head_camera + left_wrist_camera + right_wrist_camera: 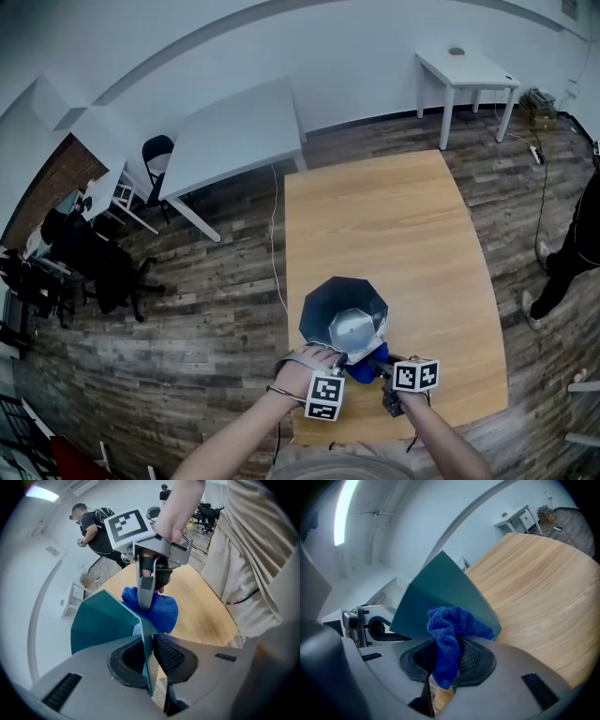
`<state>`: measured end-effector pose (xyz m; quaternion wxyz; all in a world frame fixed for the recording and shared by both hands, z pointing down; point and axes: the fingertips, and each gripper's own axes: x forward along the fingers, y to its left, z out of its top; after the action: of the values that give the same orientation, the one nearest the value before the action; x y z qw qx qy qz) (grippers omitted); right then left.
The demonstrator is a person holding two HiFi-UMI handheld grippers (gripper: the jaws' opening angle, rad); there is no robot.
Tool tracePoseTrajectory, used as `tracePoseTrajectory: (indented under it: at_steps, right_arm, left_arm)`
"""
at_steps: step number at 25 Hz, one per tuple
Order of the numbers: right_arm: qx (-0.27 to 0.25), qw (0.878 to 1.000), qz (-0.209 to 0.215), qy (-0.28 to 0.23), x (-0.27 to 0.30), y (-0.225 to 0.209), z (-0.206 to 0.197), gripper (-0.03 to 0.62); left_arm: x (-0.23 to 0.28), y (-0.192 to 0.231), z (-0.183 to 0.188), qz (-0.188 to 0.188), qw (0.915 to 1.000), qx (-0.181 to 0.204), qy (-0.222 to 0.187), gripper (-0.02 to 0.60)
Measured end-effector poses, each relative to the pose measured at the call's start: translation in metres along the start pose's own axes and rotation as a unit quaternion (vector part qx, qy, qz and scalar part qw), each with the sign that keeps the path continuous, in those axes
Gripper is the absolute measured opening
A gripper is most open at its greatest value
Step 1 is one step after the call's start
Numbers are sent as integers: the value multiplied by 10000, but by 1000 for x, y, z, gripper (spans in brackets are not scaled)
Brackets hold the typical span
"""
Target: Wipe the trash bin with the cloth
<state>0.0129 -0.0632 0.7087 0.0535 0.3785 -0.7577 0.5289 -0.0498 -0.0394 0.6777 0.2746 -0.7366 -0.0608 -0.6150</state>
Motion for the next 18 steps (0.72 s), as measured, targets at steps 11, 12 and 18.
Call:
tracePoseTrajectory:
  at_steps: [11,12,18]
  right_arm:
    - [251,9957,-583,680,56,-81,-35,81]
    - [331,9949,-628,717,61,-88,-38,81]
    - [624,9898,-940,867,92,-127,-62,80]
  left_arm:
    - [4,3,0,24,9999,-71,-115,46]
    - [5,3,0,24,9999,-90,-130,46]
    - [10,0,2,19,9998,-127,-166,46]
